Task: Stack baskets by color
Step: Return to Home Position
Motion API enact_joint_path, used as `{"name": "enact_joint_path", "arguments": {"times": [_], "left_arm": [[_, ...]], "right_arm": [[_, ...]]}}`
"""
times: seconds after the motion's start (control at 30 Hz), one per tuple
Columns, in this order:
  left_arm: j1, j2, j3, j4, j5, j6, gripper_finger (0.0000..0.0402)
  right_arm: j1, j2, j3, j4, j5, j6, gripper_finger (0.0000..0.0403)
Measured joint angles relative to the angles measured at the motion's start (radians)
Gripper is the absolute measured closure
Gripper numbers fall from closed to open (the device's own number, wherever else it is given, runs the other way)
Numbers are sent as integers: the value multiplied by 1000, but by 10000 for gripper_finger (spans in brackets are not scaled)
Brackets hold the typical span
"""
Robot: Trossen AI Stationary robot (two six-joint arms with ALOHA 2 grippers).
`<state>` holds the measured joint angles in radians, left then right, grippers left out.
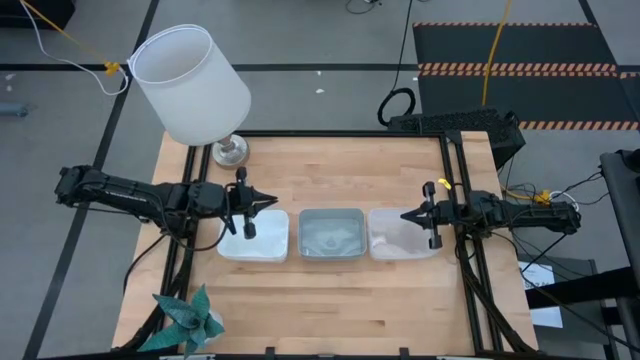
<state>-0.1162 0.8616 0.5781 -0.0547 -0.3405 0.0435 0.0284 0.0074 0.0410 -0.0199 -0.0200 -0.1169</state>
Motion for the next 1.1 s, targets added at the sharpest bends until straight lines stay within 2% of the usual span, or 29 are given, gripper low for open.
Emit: {"name": "enact_joint_path", "arguments": {"times": [0.2, 0.37, 0.73, 1.1], "left_arm": [[0, -1, -15, 5, 2, 15, 371], [4, -43, -78, 58, 42, 24, 371], [44, -299, -288, 164, 206, 41, 371], [74, -507, -420, 188, 270, 67, 371]], "right_arm": [[0, 0, 0, -2, -3, 0, 403], [0, 0, 0, 3, -5, 0, 403], [0, 4, 0, 102, -10, 0, 403], [0, 4, 0, 111, -9, 0, 403]]}}
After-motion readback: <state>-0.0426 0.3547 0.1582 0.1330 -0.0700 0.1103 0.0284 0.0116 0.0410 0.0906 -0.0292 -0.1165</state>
